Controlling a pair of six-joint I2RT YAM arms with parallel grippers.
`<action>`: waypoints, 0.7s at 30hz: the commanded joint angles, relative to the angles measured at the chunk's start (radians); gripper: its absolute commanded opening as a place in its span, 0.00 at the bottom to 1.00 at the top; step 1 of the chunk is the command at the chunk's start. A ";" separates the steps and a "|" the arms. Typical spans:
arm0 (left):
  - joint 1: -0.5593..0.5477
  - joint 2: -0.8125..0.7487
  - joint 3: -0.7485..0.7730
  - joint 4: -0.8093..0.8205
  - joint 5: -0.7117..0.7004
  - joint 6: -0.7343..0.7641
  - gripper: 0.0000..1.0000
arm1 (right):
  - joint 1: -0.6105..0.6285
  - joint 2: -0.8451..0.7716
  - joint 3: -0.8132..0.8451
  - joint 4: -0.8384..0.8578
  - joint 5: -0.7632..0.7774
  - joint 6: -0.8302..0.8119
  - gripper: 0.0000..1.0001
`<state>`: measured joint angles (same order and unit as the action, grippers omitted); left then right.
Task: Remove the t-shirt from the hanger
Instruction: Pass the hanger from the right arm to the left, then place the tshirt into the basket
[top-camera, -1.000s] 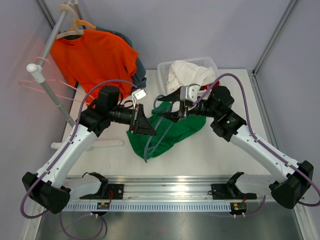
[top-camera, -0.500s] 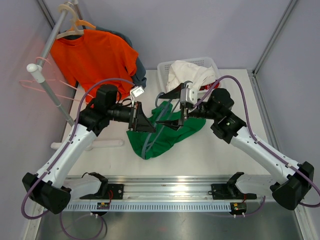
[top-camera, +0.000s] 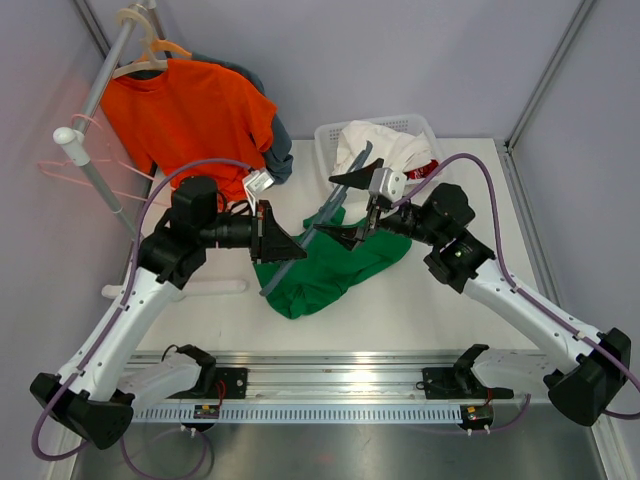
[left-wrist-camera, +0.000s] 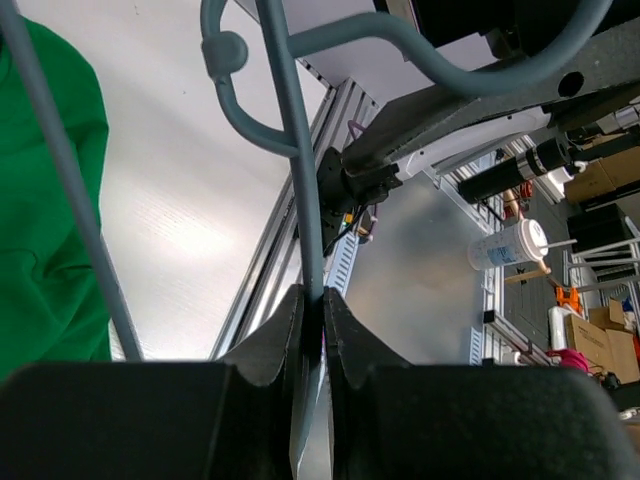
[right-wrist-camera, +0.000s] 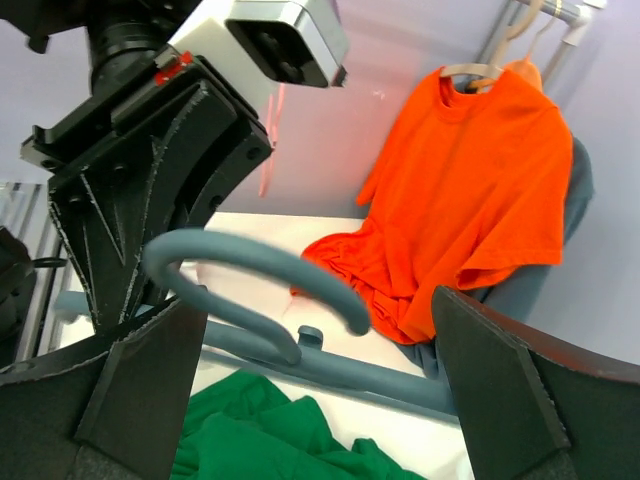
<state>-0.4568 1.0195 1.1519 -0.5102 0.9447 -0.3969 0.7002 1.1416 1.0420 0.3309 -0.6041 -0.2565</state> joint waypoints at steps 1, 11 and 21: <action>0.000 -0.015 -0.003 0.062 -0.047 -0.020 0.00 | -0.001 -0.029 -0.004 0.069 0.079 0.020 0.99; 0.001 -0.004 0.003 0.059 -0.060 -0.042 0.00 | -0.002 -0.013 0.001 0.059 0.079 0.003 0.99; 0.023 -0.030 -0.024 0.122 -0.099 -0.148 0.00 | -0.001 0.023 0.018 0.062 0.115 0.011 0.99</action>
<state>-0.4431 1.0157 1.1385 -0.4744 0.8761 -0.4915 0.7002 1.1538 1.0374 0.3477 -0.5125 -0.2539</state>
